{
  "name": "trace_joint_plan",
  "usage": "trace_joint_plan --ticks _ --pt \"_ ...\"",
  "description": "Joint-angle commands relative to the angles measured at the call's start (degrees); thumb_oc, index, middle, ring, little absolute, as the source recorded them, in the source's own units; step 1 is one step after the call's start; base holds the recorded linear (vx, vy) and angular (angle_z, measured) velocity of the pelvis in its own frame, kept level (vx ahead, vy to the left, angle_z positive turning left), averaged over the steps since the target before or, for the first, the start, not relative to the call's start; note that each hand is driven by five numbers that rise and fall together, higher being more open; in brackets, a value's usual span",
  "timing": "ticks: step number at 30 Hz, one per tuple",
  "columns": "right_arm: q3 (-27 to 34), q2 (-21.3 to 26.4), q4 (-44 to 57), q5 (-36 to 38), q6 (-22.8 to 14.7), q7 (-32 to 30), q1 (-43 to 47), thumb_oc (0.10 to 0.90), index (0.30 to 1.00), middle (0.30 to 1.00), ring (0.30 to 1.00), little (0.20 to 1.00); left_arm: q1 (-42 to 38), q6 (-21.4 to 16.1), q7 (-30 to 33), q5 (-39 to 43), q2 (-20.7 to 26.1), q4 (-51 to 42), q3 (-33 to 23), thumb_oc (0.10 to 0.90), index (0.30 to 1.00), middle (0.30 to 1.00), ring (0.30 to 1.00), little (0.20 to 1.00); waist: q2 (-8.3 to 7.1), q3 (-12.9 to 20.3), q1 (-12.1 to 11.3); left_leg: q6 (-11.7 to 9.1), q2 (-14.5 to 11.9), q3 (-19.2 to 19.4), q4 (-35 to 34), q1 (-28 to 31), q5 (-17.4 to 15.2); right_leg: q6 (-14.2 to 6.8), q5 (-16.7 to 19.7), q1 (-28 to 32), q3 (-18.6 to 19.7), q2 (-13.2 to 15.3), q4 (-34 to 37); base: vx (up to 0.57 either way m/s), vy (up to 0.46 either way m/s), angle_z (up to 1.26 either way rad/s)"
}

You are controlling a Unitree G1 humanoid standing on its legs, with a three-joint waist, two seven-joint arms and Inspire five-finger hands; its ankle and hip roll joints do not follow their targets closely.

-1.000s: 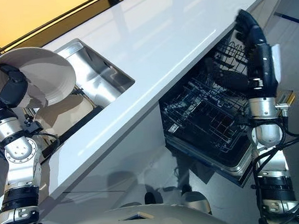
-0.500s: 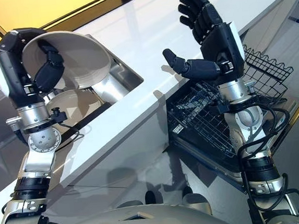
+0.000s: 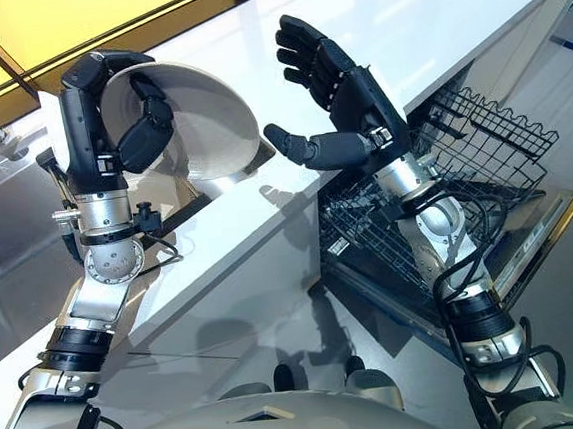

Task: Pick up plates and place into dishwasher.

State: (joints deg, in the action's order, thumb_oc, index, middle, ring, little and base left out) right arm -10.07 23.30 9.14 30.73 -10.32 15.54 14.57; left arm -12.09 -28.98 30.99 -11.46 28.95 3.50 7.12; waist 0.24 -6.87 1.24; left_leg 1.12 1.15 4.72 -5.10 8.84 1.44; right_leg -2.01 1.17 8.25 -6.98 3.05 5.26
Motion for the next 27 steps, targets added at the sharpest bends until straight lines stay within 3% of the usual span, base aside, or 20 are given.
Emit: trace_joint_plan --ticks 1,14,27 --pt "0.38 -1.64 2.46 5.99 -1.94 1.55 8.42 0.8 0.9 0.9 0.9 0.9 -11.86 -4.32 1.52 -1.87 0.97 -3.18 2.55 0.1 0.3 0.3 0.3 0.2 1.01 5.81 -0.67 -0.35 0.98 0.03 0.8 0.68 -5.92 -0.81 -7.44 -0.94 -2.2 -2.99 -5.32 0.0 0.0 0.0" --pt "-4.36 -4.28 2.54 13.32 5.64 5.7 9.29 0.8 0.9 0.9 0.9 0.9 -13.23 -4.38 0.96 -1.08 0.17 -2.32 5.85 0.1 0.3 0.3 0.3 0.2 0.83 5.61 -0.98 -0.34 1.08 -0.26 0.84 0.54 -5.68 -0.74 -7.41 -0.89 -2.42 -3.04 -5.35 0.0 0.0 0.0" --pt "-6.57 -5.53 1.72 13.18 6.28 3.39 9.41 0.8 0.9 0.9 0.9 0.9 -12.74 -4.42 -2.0 -0.13 -1.65 -3.15 8.52 0.1 0.3 0.3 0.3 0.2 0.82 5.17 -1.31 -0.26 1.12 -0.52 0.98 0.57 -5.62 -0.68 -7.4 -0.74 -2.74 -3.0 -5.41 0.0 0.0 0.0"
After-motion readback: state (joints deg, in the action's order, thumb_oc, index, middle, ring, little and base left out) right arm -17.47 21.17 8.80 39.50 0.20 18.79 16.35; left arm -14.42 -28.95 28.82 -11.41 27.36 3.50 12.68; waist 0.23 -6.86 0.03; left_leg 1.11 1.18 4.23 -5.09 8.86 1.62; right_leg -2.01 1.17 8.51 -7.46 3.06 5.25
